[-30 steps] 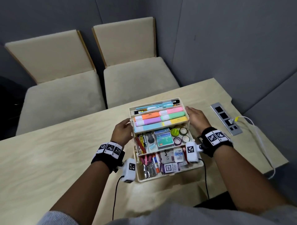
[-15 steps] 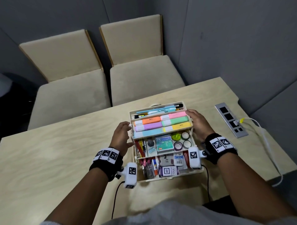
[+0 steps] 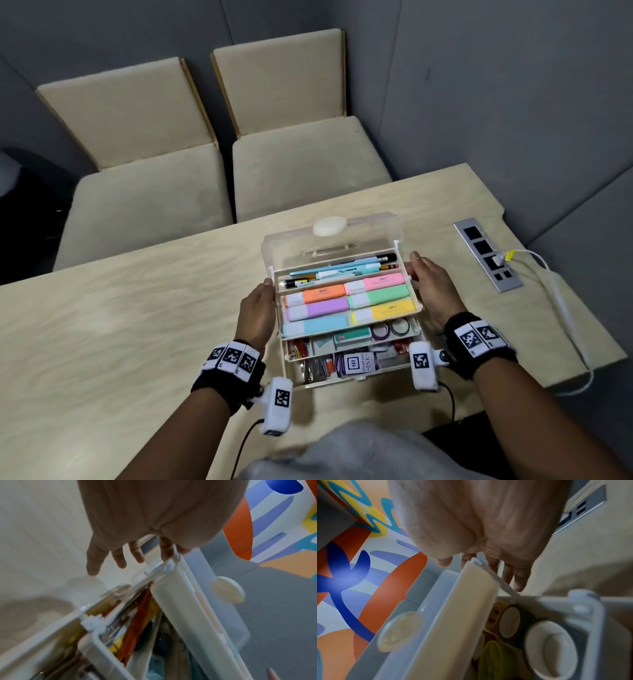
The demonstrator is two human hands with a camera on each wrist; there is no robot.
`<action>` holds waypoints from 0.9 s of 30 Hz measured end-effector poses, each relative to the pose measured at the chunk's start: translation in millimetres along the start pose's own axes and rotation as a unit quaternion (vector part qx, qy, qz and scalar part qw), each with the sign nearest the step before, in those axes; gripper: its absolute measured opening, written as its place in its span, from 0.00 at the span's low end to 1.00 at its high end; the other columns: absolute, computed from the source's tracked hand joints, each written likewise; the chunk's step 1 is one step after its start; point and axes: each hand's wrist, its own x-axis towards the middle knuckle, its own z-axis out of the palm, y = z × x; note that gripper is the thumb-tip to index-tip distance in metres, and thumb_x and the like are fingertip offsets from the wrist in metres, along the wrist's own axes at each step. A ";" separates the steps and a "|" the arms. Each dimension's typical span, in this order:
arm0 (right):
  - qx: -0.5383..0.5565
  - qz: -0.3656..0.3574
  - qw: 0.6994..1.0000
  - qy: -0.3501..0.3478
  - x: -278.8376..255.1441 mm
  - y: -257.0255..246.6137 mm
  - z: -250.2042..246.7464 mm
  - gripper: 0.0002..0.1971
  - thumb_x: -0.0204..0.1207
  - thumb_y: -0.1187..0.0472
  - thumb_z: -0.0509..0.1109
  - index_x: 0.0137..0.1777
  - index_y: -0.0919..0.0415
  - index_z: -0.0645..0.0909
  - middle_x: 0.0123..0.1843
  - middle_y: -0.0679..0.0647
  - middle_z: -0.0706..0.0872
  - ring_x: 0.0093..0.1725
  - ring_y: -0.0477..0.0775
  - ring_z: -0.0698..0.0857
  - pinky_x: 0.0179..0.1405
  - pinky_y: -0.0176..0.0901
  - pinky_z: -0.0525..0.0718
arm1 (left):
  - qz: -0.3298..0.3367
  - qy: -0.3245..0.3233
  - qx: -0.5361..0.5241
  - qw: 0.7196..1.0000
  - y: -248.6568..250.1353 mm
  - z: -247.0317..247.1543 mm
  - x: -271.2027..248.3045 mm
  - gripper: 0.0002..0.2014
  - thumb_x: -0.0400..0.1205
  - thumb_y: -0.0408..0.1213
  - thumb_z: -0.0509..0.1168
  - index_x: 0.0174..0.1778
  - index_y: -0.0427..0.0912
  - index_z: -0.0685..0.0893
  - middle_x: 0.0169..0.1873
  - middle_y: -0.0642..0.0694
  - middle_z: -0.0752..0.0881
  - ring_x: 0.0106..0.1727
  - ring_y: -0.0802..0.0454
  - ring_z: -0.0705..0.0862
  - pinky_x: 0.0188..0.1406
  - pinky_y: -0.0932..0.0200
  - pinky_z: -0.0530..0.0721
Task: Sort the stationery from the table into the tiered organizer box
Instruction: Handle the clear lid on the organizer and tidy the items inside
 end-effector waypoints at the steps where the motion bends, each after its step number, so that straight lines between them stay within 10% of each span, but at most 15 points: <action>1: -0.018 0.000 1.000 0.006 -4.5 4.9 -2.0 0.23 0.87 0.43 0.60 0.48 0.63 0.84 0.40 0.52 0.93 0.41 0.52 0.92 0.47 0.52 0.87 | -0.012 -0.008 0.005 1.000 -2.7 -2.9 -2.6 0.20 0.87 0.51 0.56 0.37 0.41 0.80 0.34 0.46 0.84 0.38 0.50 0.78 0.43 0.51 0.75; 8: -0.145 -0.087 0.982 0.090 -27.7 55.0 -10.7 0.03 0.81 0.57 0.73 0.48 0.49 0.82 0.52 0.53 0.89 0.48 0.48 0.88 0.48 0.43 0.84 | -0.111 -0.075 -0.004 0.991 -28.3 -16.7 -22.2 0.17 0.81 0.56 0.67 0.58 0.58 0.69 0.52 0.43 0.85 0.51 0.42 0.86 0.44 0.39 0.88; 14: 0.181 -0.024 0.976 0.120 -57.7 62.8 -14.9 0.13 0.83 0.69 0.65 0.65 0.60 0.82 0.54 0.65 0.91 0.48 0.60 0.90 0.46 0.48 0.90 | -0.143 -0.222 -0.047 0.963 -41.2 -44.4 -32.7 0.32 0.82 0.34 0.70 0.73 0.73 0.68 0.56 0.43 0.90 0.58 0.39 0.88 0.51 0.28 0.86; 18: 0.198 0.015 0.975 0.100 -71.2 49.9 -19.5 0.18 0.89 0.52 0.56 0.65 0.58 0.84 0.54 0.57 0.92 0.53 0.58 0.88 0.45 0.48 0.84 | -0.206 -0.230 -0.111 0.945 -40.2 -53.8 -27.5 0.27 0.82 0.32 0.53 0.69 0.68 0.78 0.57 0.42 0.88 0.61 0.35 0.83 0.53 0.22 0.82; 24: 0.147 0.005 0.985 0.095 -83.3 44.9 -7.6 0.25 0.83 0.38 0.61 0.67 0.57 0.83 0.56 0.55 0.93 0.53 0.52 0.92 0.43 0.43 0.87 | -0.229 -0.247 -0.124 0.933 -28.1 -53.4 -31.7 0.25 0.78 0.72 0.55 0.68 0.69 0.77 0.65 0.41 0.82 0.65 0.33 0.81 0.49 0.24 0.83; 27: 0.102 0.001 0.990 0.096 -87.2 41.2 -5.0 0.22 0.81 0.39 0.64 0.57 0.58 0.85 0.51 0.52 0.93 0.46 0.48 0.91 0.42 0.43 0.84 | -0.230 -0.253 -0.106 0.934 -24.6 -50.4 -32.7 0.33 0.70 0.75 0.63 0.70 0.68 0.75 0.67 0.41 0.80 0.65 0.33 0.81 0.47 0.23 0.84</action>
